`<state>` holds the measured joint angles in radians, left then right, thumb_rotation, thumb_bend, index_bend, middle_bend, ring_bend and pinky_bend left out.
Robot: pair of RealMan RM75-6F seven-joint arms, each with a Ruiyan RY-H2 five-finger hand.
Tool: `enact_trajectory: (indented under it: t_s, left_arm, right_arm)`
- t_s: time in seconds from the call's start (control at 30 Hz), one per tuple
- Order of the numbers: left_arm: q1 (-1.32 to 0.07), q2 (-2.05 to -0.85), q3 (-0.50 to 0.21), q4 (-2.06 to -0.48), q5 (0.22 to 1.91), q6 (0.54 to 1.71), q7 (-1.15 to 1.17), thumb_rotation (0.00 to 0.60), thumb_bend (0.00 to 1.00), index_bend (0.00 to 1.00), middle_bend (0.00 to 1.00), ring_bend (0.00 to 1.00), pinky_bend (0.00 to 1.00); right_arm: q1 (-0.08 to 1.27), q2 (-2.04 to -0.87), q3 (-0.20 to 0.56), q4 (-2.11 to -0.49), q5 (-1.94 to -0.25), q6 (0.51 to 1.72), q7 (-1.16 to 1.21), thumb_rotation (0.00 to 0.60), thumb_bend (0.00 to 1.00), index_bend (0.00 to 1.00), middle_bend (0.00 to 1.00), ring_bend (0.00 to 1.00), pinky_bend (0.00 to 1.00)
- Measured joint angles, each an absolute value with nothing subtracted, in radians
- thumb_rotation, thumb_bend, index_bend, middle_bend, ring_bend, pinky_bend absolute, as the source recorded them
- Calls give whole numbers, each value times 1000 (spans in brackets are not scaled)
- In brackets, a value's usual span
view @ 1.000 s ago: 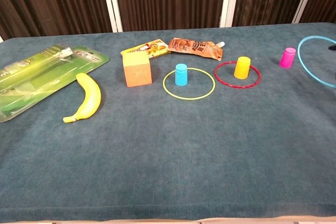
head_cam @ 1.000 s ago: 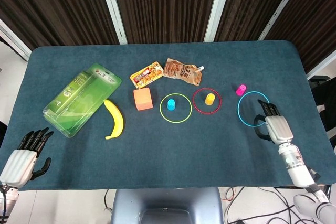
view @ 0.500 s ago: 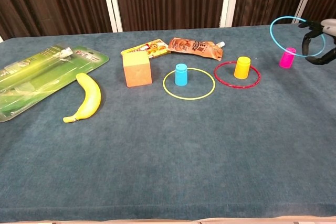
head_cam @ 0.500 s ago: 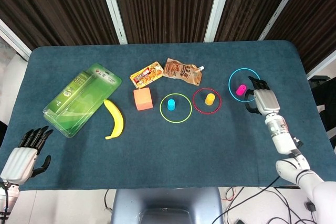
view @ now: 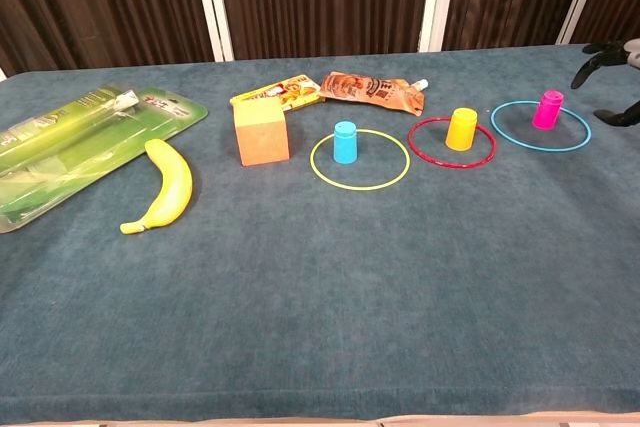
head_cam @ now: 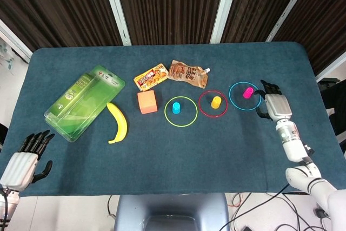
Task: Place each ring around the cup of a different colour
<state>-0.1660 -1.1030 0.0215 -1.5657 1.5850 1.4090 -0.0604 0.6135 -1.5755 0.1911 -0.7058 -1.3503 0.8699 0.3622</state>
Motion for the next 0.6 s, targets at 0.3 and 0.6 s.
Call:
enact_trajectory:
  t_s: [0.3, 0.6]
  left_arm:
    - [-160, -1113, 17, -1551, 1602, 1439, -67, 600, 479, 0, 0, 0, 48]
    - [-154, -1119, 20, -1546, 1614, 1456, -63, 600, 479, 0, 0, 0, 47]
  right_arm:
    - [444, -1406, 123, -1115, -1403, 1124, 249, 600, 464, 31, 0, 0, 0]
    - [139, -1253, -5, -1534, -1486, 1529, -166, 600, 429, 0, 0, 0, 0]
